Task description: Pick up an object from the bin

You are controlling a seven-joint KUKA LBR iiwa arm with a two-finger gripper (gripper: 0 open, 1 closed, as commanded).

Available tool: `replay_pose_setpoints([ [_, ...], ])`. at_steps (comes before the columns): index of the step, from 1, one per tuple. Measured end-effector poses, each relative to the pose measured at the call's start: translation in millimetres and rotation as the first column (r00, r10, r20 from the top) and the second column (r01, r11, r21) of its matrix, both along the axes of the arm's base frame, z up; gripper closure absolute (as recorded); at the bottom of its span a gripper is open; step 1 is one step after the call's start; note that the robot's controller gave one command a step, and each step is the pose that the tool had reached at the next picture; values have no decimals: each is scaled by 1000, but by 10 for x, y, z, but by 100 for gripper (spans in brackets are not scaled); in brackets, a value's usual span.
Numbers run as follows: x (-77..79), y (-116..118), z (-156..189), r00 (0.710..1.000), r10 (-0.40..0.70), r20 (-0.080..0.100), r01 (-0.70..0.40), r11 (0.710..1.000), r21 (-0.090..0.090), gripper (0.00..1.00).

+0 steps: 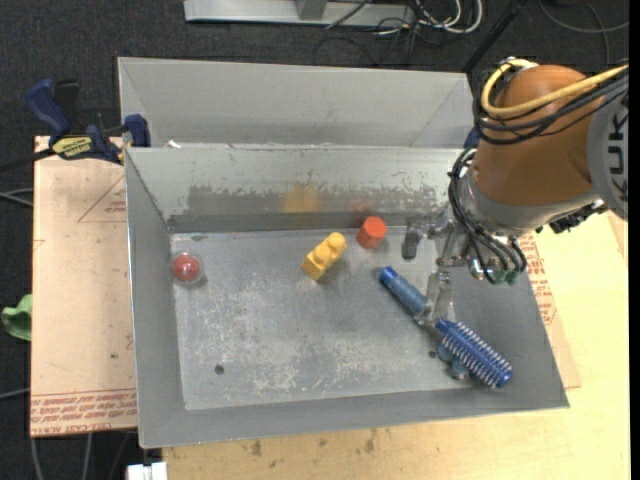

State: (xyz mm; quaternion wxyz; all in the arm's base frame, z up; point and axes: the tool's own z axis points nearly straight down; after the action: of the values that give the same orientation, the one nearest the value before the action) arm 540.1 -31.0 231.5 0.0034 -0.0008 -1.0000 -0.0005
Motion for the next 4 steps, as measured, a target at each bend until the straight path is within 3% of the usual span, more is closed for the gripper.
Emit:
replay_pose_setpoints([
  [1, 274, -267, -1629, 994, -111, 13, 111, 994, 2, 0],
  [2, -118, -1211, -1604, 1000, -20, 12, 20, 1000, 1, 0],
  [3, 145, -1215, -1456, 999, 30, 11, -30, 1000, 2, 0],
  [4, 139, -1207, -1461, 999, 31, 9, -31, 1000, 4, 100],
])
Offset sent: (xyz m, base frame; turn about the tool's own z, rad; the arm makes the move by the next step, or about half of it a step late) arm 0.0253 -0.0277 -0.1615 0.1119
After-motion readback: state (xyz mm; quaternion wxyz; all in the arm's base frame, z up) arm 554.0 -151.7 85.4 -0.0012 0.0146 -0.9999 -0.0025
